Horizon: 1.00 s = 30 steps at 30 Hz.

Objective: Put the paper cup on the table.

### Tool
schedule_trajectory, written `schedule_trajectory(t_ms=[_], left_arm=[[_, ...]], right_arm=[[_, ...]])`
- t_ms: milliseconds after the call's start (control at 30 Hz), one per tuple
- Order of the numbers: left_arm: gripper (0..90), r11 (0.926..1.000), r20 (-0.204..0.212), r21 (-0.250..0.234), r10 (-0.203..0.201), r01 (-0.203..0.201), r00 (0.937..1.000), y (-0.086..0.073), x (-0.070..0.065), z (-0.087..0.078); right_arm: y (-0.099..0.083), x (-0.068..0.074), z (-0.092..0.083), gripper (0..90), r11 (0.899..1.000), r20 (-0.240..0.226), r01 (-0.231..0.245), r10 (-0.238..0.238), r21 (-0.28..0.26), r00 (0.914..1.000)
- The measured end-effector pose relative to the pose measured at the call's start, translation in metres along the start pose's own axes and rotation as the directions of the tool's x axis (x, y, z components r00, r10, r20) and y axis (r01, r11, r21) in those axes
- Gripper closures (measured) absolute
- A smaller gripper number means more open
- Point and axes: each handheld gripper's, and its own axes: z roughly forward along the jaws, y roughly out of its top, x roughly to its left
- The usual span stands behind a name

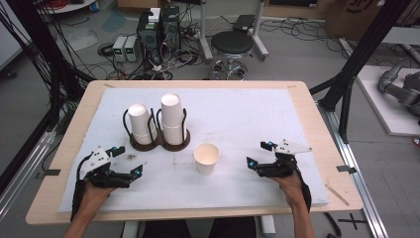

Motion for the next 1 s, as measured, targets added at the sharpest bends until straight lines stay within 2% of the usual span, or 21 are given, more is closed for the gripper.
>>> schedule_trajectory(t_ms=[133, 333, 533, 800, 1000], left_arm=[[1.8, 1.0, -0.007, 0.002, -0.001, 0.001, 1.0, 0.0, 0.0, 0.0], [1.8, 1.0, -0.025, -0.005, -0.006, 0.006, 0.9997, 0.0, 0.0, -0.001], [1.7, 0.9998, -0.036, -0.016, -0.014, 0.013, 0.9993, -0.001, 0.0, -0.002], [1.8, 0.9997, -0.037, -0.021, -0.014, 0.013, 0.9992, -0.001, 0.0, -0.002], [1.8, 0.9996, -0.034, -0.019, -0.023, 0.022, 0.9992, -0.001, 0.001, -0.002]], right_arm=[[-0.006, -0.002, 0.0, 13.8, 1.0, 0.029, -0.016, 0.017, -0.009, 0.9994], [-0.011, -0.006, -0.001, 13.9, 0.997, 0.074, -0.074, 0.076, -0.038, 0.9943], [-0.013, -0.002, -0.004, 14.8, 0.996, 0.112, -0.054, 0.062, -0.066, 0.9918], [-0.015, -0.004, -0.006, 14.8, 0.994, 0.089, -0.067, 0.074, -0.083, 0.9933], [-0.014, -0.002, -0.003, 14.8, 0.997, 0.079, -0.036, 0.041, -0.061, 0.996]])
